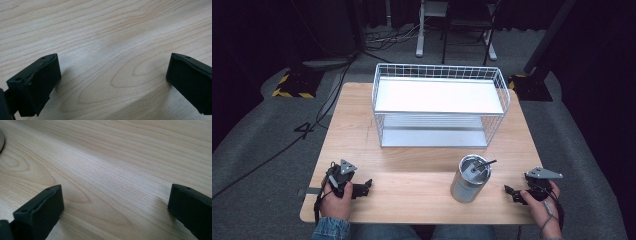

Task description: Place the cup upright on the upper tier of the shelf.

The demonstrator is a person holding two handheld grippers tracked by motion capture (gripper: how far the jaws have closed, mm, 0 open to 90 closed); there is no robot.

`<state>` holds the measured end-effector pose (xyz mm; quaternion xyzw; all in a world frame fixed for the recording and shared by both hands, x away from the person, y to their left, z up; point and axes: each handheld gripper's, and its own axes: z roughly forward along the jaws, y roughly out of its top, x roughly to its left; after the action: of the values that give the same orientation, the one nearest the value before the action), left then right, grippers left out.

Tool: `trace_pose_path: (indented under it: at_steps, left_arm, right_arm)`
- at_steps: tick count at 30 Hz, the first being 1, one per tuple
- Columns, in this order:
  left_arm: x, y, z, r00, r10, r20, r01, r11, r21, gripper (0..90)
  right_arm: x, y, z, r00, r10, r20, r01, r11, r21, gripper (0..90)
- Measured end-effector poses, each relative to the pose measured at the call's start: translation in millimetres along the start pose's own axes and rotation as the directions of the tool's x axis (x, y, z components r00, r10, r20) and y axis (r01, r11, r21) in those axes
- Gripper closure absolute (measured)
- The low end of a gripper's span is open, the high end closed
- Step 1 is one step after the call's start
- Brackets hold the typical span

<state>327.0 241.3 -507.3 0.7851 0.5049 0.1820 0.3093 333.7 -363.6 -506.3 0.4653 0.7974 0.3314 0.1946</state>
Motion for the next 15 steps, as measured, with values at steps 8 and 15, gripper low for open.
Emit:
trace_pose_path:
  at_steps: [8,15]
  left_arm:
    - [-0.1,0.0,-0.1,1.0000,-0.001,0.001,0.001,1.0000,0.001,0.0]
    - [-0.1,0.0,-0.1,1.0000,-0.001,0.001,0.001,1.0000,0.001,0.0]
  right_arm:
    - [4.9,0.6,-4.0,0.9986,0.037,-0.038,-0.041,0.994,-0.101,13.8]
    - [23.3,4.0,-17.5,0.9958,0.040,-0.082,-0.055,0.981,-0.188,11.8]
